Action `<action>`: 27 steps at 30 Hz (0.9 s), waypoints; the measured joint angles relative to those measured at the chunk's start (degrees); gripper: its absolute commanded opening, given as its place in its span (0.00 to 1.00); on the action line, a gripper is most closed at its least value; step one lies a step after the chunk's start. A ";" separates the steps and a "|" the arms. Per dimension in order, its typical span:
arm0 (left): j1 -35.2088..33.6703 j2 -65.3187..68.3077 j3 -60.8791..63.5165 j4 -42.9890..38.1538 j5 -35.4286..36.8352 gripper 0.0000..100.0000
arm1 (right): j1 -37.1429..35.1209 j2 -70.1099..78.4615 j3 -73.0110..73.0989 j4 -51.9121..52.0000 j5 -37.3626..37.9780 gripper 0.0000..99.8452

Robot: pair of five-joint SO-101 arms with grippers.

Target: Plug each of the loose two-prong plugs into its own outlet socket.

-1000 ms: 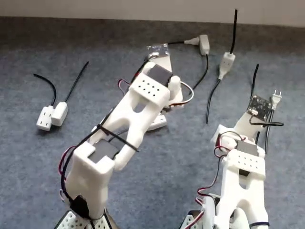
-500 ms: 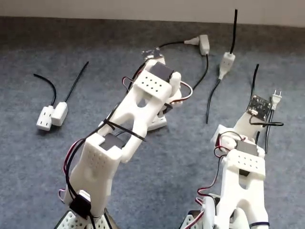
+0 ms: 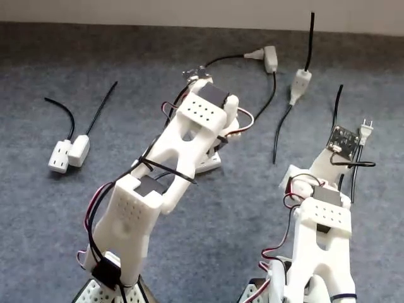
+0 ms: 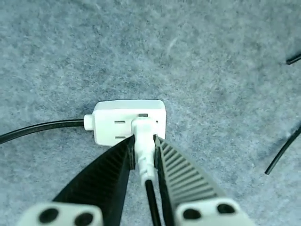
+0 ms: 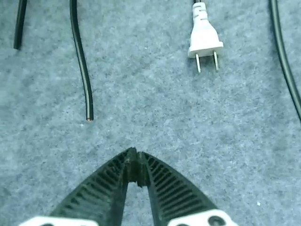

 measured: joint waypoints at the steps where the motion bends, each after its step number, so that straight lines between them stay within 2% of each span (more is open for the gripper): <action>1: 0.44 0.00 0.00 0.00 0.00 0.01 | 0.00 0.00 0.00 0.00 0.00 0.01; 10: 3.25 0.18 -0.09 -0.09 1.05 0.01 | 0.00 0.00 0.00 0.00 0.00 0.01; 20: -0.35 3.25 1.76 -0.35 2.29 0.01 | 0.00 0.00 0.00 0.00 0.00 0.01; 27: -0.35 5.10 0.44 -0.26 2.46 0.01 | 0.09 0.00 0.00 0.00 0.00 0.01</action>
